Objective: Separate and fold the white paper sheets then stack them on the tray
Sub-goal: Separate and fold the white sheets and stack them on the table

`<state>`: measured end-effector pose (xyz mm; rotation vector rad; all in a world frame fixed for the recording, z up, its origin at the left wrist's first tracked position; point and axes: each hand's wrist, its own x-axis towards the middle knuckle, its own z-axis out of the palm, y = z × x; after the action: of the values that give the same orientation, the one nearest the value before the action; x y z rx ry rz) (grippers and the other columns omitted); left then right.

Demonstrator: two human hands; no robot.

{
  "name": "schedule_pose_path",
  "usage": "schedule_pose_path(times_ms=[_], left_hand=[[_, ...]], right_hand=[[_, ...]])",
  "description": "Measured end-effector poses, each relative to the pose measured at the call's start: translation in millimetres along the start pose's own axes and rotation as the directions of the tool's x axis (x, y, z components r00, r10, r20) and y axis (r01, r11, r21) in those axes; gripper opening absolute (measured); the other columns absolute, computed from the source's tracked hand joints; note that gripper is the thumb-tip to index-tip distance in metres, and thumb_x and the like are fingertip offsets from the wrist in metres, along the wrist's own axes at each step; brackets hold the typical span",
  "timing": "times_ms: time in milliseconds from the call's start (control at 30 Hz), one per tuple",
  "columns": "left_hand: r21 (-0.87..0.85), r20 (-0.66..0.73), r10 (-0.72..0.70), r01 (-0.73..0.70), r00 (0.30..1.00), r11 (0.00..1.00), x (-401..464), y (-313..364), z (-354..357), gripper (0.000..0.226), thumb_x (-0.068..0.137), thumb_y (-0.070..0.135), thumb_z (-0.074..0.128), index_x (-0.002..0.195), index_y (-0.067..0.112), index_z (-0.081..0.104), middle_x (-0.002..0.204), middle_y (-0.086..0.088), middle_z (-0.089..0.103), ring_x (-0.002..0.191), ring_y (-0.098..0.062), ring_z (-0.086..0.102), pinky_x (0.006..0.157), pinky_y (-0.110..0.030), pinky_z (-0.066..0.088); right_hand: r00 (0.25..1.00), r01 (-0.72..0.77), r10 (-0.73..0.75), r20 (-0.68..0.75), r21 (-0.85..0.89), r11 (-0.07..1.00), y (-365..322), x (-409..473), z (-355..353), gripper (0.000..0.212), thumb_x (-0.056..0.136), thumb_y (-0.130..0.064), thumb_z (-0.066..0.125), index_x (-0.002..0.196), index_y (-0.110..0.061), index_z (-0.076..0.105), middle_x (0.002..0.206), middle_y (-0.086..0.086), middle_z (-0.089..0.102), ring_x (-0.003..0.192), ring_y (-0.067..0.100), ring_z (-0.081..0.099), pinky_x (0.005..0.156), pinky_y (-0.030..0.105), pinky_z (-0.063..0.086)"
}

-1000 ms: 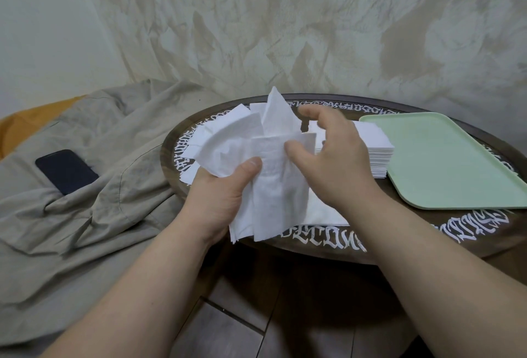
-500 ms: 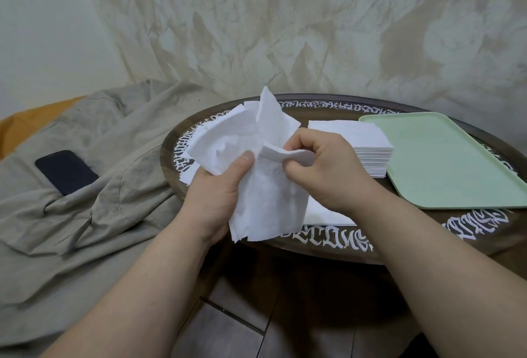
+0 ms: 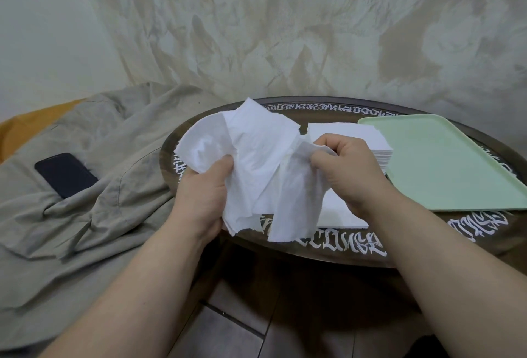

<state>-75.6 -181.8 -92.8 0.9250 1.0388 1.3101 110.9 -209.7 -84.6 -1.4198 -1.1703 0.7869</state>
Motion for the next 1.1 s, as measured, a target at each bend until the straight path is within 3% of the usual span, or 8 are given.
schedule_pose_path(times_ms=[200, 267, 367, 567, 667, 800, 933, 1100], left_hand=[[-0.055, -0.037, -0.054, 0.052, 0.998, 0.997, 3, 3, 1, 0.019, 0.092, 0.005, 0.063, 0.111, 0.004, 0.067, 0.109, -0.012, 0.073, 0.100, -0.033, 0.070, 0.088, -0.053, 0.055], [-0.061, -0.028, -0.056, 0.054, 0.998, 0.997, 2, 3, 1, 0.022, 0.092, 0.007, 0.064, 0.114, 0.004, 0.066, 0.109, -0.011, 0.073, 0.102, -0.034, 0.069, 0.090, -0.059, 0.053], [-0.051, -0.030, -0.029, 0.027, 0.999, 0.998, 3, 1, -1, 0.012, 0.093, 0.010, 0.064, 0.104, 0.010, 0.068, 0.094, 0.000, 0.077, 0.097, -0.025, 0.072, 0.087, -0.047, 0.057], [-0.030, -0.019, 0.035, -0.035, 0.999, 0.999, 4, -1, -2, 0.007, 0.093, 0.011, 0.064, 0.098, 0.014, 0.068, 0.091, 0.003, 0.077, 0.095, -0.022, 0.072, 0.084, -0.040, 0.057], [-0.019, 0.048, 0.019, -0.018, 0.999, 1.000, 3, -5, -1, 0.012, 0.093, 0.011, 0.064, 0.104, 0.013, 0.067, 0.100, -0.002, 0.076, 0.096, -0.023, 0.072, 0.085, -0.042, 0.057], [0.014, 0.173, 0.023, -0.026, 0.985, 1.000, 2, -11, 1, 0.025, 0.087, 0.015, 0.070, 0.112, 0.012, 0.067, 0.112, -0.009, 0.073, 0.105, -0.028, 0.069, 0.089, -0.044, 0.055], [0.026, 0.354, -0.041, 0.034, 0.934, 0.999, -1, -12, 3, 0.041, 0.086, 0.025, 0.068, 0.120, 0.003, 0.065, 0.118, -0.020, 0.068, 0.109, -0.035, 0.064, 0.095, -0.048, 0.050], [-0.069, 0.592, -0.206, 0.304, 0.779, 0.950, -6, -5, 2, 0.086, 0.070, 0.065, 0.073, 0.131, 0.004, 0.061, 0.135, -0.021, 0.058, 0.123, -0.035, 0.057, 0.108, -0.046, 0.043]], right_hand=[[0.991, 0.132, -0.132, 0.001, -0.058, 0.990, 2, -3, 3, 0.034, 0.080, 0.007, 0.053, 0.065, -0.020, 0.068, 0.094, -0.006, 0.069, 0.088, 0.006, 0.062, 0.078, 0.035, 0.054], [0.989, 0.149, -0.149, 0.017, -0.061, 0.987, 2, -4, 4, 0.038, 0.080, 0.006, 0.054, 0.064, -0.025, 0.069, 0.090, -0.009, 0.068, 0.091, 0.012, 0.062, 0.073, 0.039, 0.058], [0.990, 0.136, -0.138, -0.009, -0.118, 0.984, -2, -4, 4, 0.029, 0.079, -0.003, 0.054, 0.061, -0.022, 0.067, 0.064, -0.010, 0.061, 0.063, 0.010, 0.051, 0.054, 0.020, 0.042], [0.987, 0.152, -0.156, -0.046, -0.075, 0.985, -10, -5, 1, 0.014, 0.063, -0.019, 0.045, 0.052, -0.014, 0.051, 0.051, -0.010, 0.040, 0.052, 0.004, 0.034, 0.045, 0.016, 0.026], [0.988, 0.154, -0.154, 0.021, 0.002, 0.988, -14, -8, 7, 0.015, 0.063, -0.018, 0.046, 0.056, -0.006, 0.053, 0.060, 0.002, 0.043, 0.059, 0.010, 0.036, 0.052, 0.023, 0.027], [0.982, 0.161, -0.167, 0.090, 0.066, 0.985, -18, -12, 19, 0.013, 0.066, -0.014, 0.052, 0.060, -0.012, 0.064, 0.067, 0.003, 0.057, 0.065, 0.010, 0.048, 0.059, 0.023, 0.038], [0.963, 0.190, -0.195, 0.186, 0.042, 0.981, -17, -16, 23, 0.027, 0.080, 0.006, 0.058, 0.071, -0.015, 0.072, 0.093, -0.008, 0.067, 0.090, -0.006, 0.059, 0.081, 0.014, 0.046], [0.960, 0.193, -0.187, 0.209, -0.010, 0.981, -17, -16, 21, 0.030, 0.081, 0.006, 0.059, 0.072, -0.019, 0.072, 0.078, -0.012, 0.065, 0.074, -0.005, 0.058, 0.070, 0.009, 0.042]])
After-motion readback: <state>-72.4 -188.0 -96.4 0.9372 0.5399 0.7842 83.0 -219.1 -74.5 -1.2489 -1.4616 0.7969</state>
